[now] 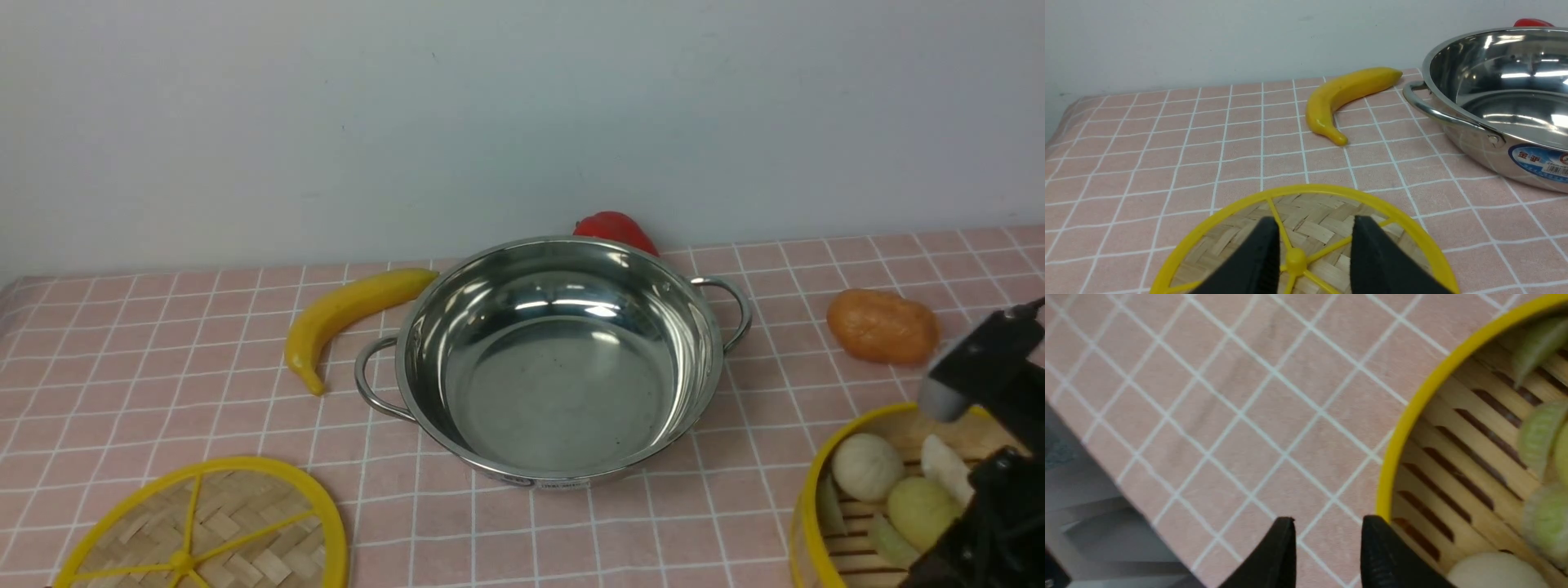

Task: Place the steamer in the pot on the pink tablecloth, and put the lid on the steamer.
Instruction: 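Reach for and grasp the rim of the bamboo steamer holding the buns with the right gripper, then place the bamboo steamer basket of food into the steel pot with the right gripper, then grasp the bamboo steamer lid lying on the table by its centre knob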

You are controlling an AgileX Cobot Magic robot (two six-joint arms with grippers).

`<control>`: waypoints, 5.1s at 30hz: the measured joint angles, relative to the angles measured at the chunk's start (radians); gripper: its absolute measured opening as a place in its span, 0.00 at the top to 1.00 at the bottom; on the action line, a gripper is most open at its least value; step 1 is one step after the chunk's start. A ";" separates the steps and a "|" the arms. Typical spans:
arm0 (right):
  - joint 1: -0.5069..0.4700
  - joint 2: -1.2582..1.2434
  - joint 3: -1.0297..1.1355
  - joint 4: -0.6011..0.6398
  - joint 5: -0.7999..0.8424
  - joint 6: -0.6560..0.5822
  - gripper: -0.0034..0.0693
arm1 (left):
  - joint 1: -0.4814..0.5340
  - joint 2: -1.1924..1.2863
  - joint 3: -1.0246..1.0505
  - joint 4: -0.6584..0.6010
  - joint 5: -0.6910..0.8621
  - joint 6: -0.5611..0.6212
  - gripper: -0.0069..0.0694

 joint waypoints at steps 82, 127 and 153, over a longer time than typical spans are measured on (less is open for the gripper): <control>0.484 0.981 -1.078 -0.469 0.145 -0.212 0.87 | 0.000 0.000 0.000 0.000 0.000 0.000 0.59; 0.437 0.771 -1.083 -0.237 0.113 0.084 0.47 | 0.000 0.000 0.000 0.000 0.000 0.000 0.59; 0.429 0.592 -0.995 0.003 0.001 0.158 0.96 | 0.000 0.000 0.000 0.000 0.000 0.000 0.59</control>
